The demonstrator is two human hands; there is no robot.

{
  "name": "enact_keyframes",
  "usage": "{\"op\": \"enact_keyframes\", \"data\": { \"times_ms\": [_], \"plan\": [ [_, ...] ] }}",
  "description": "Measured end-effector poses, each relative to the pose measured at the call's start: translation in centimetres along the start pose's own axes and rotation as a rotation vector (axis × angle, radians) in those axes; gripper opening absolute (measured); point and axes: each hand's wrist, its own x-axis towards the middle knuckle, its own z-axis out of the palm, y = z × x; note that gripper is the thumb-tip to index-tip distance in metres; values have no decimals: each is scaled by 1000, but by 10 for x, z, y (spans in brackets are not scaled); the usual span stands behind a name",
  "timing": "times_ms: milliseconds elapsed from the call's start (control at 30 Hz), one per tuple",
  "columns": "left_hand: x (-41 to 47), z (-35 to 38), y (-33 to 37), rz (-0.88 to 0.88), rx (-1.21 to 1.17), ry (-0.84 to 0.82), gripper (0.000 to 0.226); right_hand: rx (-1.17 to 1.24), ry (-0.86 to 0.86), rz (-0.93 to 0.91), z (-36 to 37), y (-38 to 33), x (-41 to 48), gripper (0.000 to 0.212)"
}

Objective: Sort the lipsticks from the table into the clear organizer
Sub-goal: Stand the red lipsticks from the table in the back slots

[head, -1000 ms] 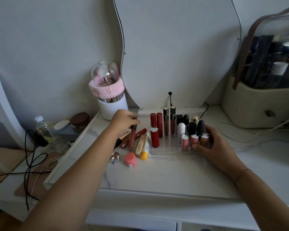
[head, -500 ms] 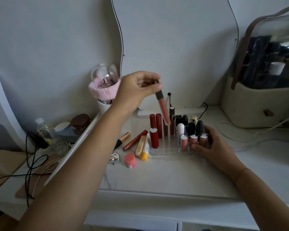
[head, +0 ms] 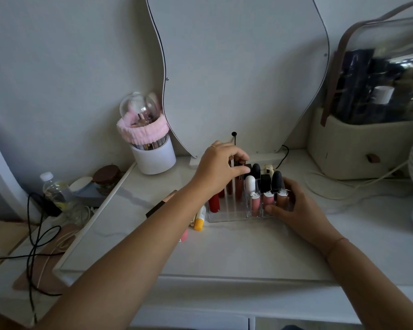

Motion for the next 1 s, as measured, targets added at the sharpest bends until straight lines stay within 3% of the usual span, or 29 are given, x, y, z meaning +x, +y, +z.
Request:
{"op": "enact_keyframes", "data": {
  "times_ms": [467,1000],
  "plan": [
    [2,0,-6,-12,71,139,22,-36,-4,7,0,0,-1,75],
    [3,-9,-6,-13,66,108,27,-40,-2,18,-1,-4,-2,76]
  ]
}}
